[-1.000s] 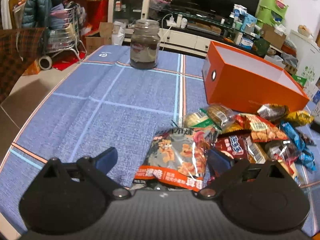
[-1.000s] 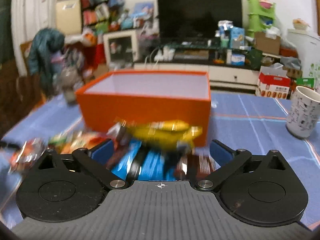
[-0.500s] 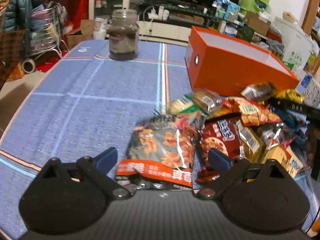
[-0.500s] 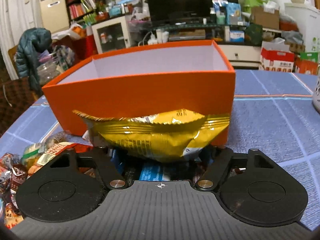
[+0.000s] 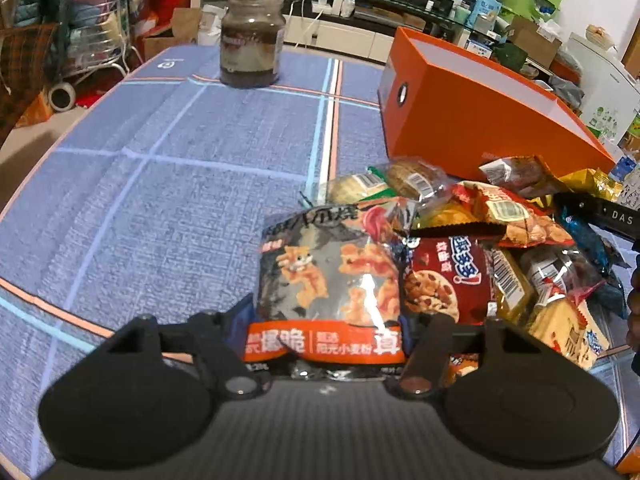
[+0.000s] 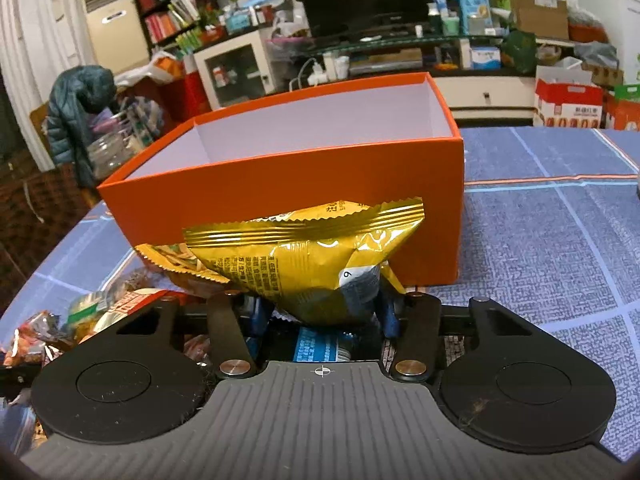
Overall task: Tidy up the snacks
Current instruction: 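Carry both held bags over the orange box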
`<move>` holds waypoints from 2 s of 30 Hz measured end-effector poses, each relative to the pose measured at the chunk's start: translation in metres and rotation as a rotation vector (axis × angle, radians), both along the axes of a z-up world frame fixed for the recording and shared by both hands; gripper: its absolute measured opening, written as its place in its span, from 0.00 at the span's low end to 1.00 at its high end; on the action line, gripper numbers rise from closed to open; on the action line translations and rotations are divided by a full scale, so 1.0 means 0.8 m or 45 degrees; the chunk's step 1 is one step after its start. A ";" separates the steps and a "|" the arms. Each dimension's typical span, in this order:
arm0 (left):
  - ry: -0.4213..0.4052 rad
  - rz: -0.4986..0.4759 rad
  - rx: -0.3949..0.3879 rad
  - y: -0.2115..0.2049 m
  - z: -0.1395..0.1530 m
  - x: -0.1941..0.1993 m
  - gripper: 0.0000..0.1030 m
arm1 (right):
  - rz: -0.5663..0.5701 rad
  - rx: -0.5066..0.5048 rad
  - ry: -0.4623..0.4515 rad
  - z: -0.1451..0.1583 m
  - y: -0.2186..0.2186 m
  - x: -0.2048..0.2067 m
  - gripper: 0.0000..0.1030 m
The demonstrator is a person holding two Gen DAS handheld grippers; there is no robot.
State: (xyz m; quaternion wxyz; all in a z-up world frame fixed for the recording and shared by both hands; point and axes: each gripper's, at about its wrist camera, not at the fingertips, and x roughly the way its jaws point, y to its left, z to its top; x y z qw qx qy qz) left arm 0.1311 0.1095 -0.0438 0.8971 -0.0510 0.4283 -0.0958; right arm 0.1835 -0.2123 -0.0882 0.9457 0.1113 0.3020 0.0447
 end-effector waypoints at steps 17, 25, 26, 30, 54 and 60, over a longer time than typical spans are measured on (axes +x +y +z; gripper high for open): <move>-0.201 0.026 0.000 0.005 0.053 -0.024 0.60 | 0.082 -0.007 -0.150 0.056 0.008 -0.028 0.37; -0.233 0.025 -0.012 -0.001 0.066 -0.031 0.60 | 0.084 -0.007 -0.147 0.080 0.025 -0.040 0.37; -0.234 0.026 -0.020 -0.002 0.067 -0.031 0.60 | 0.082 -0.003 -0.144 0.082 0.025 -0.040 0.37; -0.249 0.034 -0.033 -0.012 0.073 -0.032 0.60 | 0.079 -0.004 -0.141 0.087 0.028 -0.040 0.37; -0.326 0.096 0.044 -0.083 0.097 -0.019 0.60 | -0.064 -0.046 -0.086 0.100 -0.008 -0.062 0.37; -0.324 0.077 0.055 -0.095 0.096 -0.014 0.60 | -0.072 -0.043 -0.079 0.102 -0.015 -0.059 0.37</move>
